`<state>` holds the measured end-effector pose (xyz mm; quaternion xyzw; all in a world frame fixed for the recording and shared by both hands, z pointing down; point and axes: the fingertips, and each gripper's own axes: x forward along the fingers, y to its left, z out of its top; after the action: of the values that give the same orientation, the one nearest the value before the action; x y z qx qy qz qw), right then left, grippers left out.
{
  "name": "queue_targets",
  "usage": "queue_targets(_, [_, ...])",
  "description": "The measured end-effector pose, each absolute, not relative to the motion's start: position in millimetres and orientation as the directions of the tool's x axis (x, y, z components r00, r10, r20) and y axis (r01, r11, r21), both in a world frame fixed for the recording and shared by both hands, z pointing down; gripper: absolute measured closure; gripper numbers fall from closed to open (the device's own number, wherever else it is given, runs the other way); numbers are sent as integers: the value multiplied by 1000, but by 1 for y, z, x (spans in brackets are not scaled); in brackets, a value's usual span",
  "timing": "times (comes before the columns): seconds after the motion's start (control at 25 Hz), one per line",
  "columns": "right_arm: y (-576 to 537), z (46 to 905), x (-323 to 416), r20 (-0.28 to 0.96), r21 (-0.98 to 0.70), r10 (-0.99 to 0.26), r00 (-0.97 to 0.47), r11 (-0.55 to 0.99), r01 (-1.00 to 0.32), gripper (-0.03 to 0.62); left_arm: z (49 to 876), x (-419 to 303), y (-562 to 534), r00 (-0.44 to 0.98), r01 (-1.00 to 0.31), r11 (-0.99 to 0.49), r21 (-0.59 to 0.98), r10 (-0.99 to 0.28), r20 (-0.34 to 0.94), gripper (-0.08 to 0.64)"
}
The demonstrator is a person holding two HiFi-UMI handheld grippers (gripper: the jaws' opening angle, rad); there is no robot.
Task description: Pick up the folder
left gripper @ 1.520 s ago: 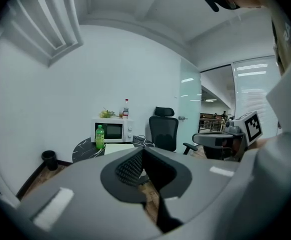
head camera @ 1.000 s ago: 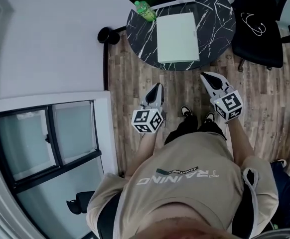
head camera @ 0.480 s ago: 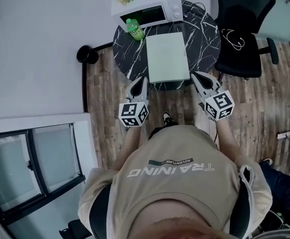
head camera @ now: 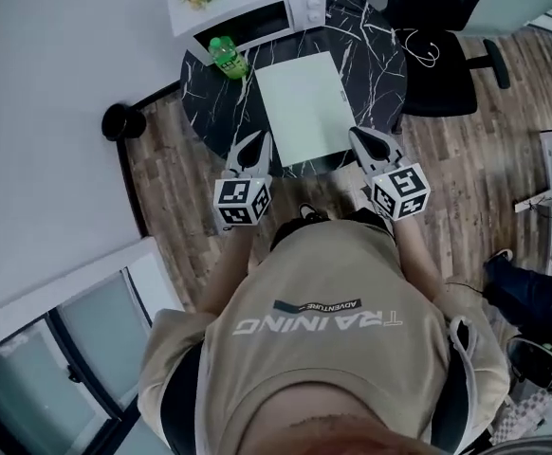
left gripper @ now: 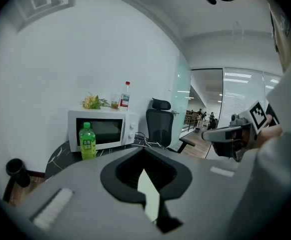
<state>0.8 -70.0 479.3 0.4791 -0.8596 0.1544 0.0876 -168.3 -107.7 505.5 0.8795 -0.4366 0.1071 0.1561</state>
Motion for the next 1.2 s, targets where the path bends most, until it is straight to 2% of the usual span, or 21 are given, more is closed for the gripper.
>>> queue_targets(0.32, [-108, 513, 18, 431, -174, -748, -504, 479, -860, 583, 536, -164, -146, 601, -798, -551, 243, -710, 365, 552])
queue_targets(0.6, [-170, 534, 11, 462, -146, -650, -603, 615, -775, 583, 541, -166, -170, 530, -843, -507, 180, -722, 445, 552])
queue_targets(0.76, [-207, 549, 9, 463, -155, -599, -653, 671, -726, 583, 558, -156, -192, 519, -850, -480, 215, -698, 493, 552])
queue_targets(0.92, [-225, 583, 12, 524, -124, -514, -679, 743, -658, 583, 591, -157, -202, 477, -879, -381, 288, -665, 575, 552])
queue_targets(1.04, [-234, 602, 17, 543, -157, -491, -681, 738, -657, 583, 604, -164, -205, 452, -892, -318, 322, -660, 601, 552])
queue_targets(1.2, [-232, 622, 26, 583, -226, -481, -655, 678, -699, 581, 618, -164, -209, 473, -881, -328, 341, -627, 619, 552])
